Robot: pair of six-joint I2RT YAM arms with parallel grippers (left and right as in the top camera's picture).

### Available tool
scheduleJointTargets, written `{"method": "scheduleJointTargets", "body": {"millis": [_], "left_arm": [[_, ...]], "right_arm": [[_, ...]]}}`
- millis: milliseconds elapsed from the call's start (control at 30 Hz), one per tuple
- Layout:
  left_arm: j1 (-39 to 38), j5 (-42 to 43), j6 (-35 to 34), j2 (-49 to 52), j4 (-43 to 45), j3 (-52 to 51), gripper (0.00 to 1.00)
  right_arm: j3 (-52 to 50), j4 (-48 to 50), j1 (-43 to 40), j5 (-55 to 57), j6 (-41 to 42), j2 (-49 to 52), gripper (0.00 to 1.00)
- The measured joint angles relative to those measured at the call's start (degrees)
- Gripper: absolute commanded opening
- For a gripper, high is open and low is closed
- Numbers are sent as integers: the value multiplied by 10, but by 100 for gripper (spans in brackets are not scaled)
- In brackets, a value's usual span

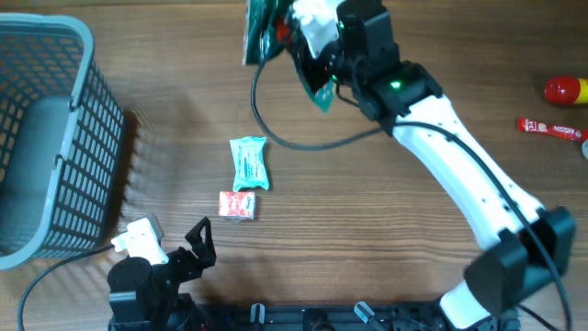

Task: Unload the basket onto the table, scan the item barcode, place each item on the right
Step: 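Lift the gloves pack and hold its barcode at the white scanner, then carry the gloves pack right and release it near the sriracha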

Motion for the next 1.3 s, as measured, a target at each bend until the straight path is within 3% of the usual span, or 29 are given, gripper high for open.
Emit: {"method": "scheduleJointTargets", "body": {"millis": [233, 567, 900, 1100, 1300], "left_arm": [[0, 0, 0, 0, 0, 0, 100], [0, 0, 0, 0, 0, 0, 100], [0, 0, 0, 0, 0, 0, 100], [0, 0, 0, 0, 0, 0, 100], [0, 0, 0, 0, 0, 0, 100]], "right_arm": [[55, 79, -29, 37, -2, 129, 4], [302, 106, -53, 54, -3, 362, 4], [313, 101, -53, 63, -3, 389, 4], [325, -5, -56, 103, 33, 389, 4], [326, -127, -97, 142, 129, 359, 4]]}}
